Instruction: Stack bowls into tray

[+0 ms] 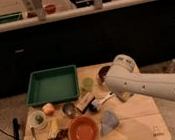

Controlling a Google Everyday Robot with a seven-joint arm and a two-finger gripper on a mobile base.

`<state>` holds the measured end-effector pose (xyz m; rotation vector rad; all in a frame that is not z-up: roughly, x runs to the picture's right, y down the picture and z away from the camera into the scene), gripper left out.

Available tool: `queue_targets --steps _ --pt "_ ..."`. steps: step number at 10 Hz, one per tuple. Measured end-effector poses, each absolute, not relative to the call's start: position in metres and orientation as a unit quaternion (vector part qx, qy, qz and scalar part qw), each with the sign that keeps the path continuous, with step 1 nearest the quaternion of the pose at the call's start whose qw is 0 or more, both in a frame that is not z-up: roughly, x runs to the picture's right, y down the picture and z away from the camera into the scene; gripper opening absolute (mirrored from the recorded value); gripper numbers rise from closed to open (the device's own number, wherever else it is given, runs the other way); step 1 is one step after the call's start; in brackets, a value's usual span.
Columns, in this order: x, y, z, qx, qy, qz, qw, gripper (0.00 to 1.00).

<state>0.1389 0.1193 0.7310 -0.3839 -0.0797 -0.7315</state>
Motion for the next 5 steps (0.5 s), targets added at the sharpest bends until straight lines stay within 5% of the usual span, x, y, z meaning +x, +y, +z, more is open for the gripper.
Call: queue_targets --steps 5 --pt "0.167 0.067 0.778 -0.163 -0.050 -0.413 0.895 0.80"
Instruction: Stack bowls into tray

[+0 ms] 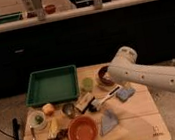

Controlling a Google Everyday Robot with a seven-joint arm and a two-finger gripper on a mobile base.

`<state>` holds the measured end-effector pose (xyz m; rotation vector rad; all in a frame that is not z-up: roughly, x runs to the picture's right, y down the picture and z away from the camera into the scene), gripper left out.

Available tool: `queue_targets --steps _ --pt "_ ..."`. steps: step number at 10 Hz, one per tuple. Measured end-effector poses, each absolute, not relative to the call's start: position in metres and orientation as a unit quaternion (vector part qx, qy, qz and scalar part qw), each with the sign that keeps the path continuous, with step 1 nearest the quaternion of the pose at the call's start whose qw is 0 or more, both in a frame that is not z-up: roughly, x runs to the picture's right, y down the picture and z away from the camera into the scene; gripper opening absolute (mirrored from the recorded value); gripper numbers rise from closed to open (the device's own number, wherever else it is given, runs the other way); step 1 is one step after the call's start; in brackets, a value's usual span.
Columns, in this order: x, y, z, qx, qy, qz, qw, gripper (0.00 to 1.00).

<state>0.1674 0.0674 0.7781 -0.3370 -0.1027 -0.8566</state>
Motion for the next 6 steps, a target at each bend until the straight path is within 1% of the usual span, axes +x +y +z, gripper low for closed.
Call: queue_targets --steps 2,6 --pt "0.180 0.047 0.797 -0.147 -0.070 -0.440 0.883 0.80" --pt "0.191 0.036 0.812 -0.120 -0.119 -0.491 0.855 0.80"
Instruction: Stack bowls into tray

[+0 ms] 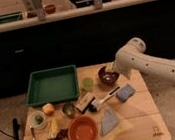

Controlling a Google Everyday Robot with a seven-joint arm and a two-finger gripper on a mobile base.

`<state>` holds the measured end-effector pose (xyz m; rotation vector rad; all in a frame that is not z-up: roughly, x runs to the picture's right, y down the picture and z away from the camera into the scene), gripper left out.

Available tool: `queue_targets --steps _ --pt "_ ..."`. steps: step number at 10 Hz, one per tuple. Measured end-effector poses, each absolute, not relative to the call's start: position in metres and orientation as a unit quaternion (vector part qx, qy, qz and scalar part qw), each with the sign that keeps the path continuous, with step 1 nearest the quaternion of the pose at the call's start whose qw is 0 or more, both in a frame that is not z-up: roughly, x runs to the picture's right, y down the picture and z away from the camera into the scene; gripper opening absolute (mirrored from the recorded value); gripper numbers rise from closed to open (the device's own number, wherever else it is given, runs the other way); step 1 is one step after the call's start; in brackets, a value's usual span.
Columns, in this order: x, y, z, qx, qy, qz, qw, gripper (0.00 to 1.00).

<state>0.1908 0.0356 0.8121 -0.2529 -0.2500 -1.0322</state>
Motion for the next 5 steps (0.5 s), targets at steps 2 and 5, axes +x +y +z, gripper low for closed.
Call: queue_targets --steps 2,5 --pt "0.194 0.028 0.818 -0.114 -0.135 -0.505 0.845 0.80" --pt "0.199 0.017 0.835 -0.110 -0.161 -0.516 0.834 0.80"
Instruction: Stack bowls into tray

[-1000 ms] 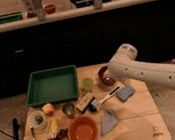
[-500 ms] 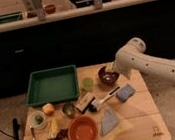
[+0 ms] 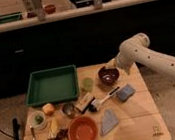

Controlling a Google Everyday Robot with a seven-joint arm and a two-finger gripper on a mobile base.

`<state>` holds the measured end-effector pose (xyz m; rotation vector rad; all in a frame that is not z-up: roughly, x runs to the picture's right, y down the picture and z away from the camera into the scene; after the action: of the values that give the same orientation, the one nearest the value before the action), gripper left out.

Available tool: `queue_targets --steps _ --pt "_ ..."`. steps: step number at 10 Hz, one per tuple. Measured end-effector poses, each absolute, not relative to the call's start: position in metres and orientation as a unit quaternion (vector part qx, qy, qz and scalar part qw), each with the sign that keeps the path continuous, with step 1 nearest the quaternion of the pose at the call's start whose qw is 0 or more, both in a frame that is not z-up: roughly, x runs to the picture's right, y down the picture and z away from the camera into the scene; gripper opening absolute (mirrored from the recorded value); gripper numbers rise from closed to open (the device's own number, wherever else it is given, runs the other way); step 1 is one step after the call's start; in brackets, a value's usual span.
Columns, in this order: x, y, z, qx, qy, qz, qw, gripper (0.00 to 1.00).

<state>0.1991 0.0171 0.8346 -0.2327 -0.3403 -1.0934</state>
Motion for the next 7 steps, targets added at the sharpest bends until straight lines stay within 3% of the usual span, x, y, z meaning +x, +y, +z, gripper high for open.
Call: queue_targets --steps 7 --pt "0.229 0.042 0.890 -0.139 -0.168 -0.519 0.827 0.80"
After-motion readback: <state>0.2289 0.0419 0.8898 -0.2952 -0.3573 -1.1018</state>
